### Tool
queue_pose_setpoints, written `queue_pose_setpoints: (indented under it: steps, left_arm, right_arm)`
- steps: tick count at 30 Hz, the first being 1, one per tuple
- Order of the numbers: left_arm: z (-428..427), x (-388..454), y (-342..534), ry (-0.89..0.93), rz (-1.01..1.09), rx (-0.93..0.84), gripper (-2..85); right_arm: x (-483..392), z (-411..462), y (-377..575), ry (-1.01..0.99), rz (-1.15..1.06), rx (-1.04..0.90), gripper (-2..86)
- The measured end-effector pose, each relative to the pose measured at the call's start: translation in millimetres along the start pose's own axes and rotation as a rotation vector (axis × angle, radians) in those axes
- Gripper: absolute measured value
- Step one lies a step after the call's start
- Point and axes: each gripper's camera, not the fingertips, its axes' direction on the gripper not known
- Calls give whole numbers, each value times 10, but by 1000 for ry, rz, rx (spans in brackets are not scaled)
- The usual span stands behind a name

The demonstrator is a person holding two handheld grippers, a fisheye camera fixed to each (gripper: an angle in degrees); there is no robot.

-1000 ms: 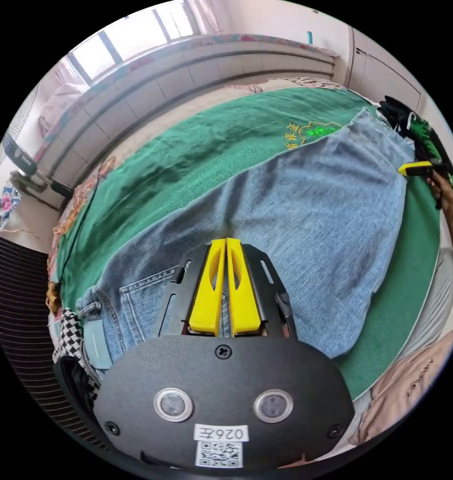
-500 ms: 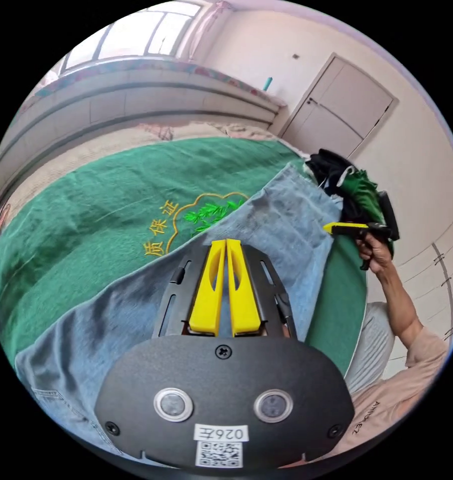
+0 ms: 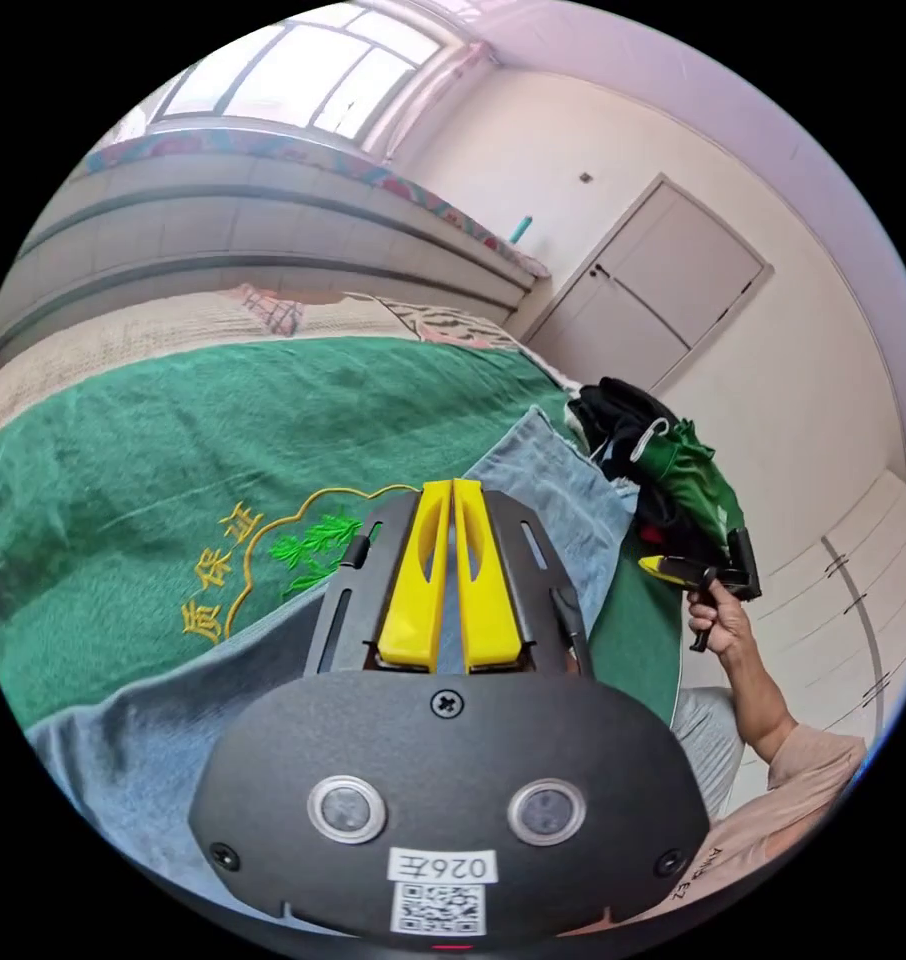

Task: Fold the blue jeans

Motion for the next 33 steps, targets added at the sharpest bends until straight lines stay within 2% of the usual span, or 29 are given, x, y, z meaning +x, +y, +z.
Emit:
queue_pose_setpoints:
  steps: [2, 4, 7, 9, 11, 13, 15, 22, 24, 25, 29, 33]
  left_arm:
    - [296, -42, -150, 48, 3, -51, 62]
    - [668, -154, -332, 151, -21, -112, 136]
    - [1076, -154, -505, 241, -15, -141, 162]
    - [1336, -50, -603, 223, 20, -193, 165]
    - [1514, 85, -694, 156, 60, -250, 160]
    - [1569, 214, -781, -6, 118, -324, 119]
    - [1555, 204, -799, -47, 127, -352, 78]
    - [1293, -219, -570, 89, 122, -269, 98]
    - [1242, -330, -562, 71, 113, -264, 87]
    - [1216, -382, -571, 49, 129, -284, 45]
    - [1102, -682, -659, 130, 81, -292, 0]
    - [700, -1155, -631, 322, -31, -182, -7]
  right_arm:
    - [261, -175, 44, -116, 84, 9, 79]
    - [385, -239, 22, -141, 106, 3, 84]
    - [471, -352, -49, -167, 98, 37, 84]
    - [502, -387, -79, -182, 88, 59, 88]
    - [562, -440, -73, -198, 81, 93, 90]
    - [644, -478, -43, -216, 100, 120, 91]
    - [743, -484, -10, -250, 113, 144, 91]
    - [1086, -524, 294, -263, 137, 191, 58]
    - [1155, -544, 480, -265, 135, 196, 22]
    - [1175, -585, 616, -289, 127, 218, 4]
    - [978, -869, 965, -298, -43, 236, -11]
    - [643, -1033, 1393, -254, -224, 283, -12]
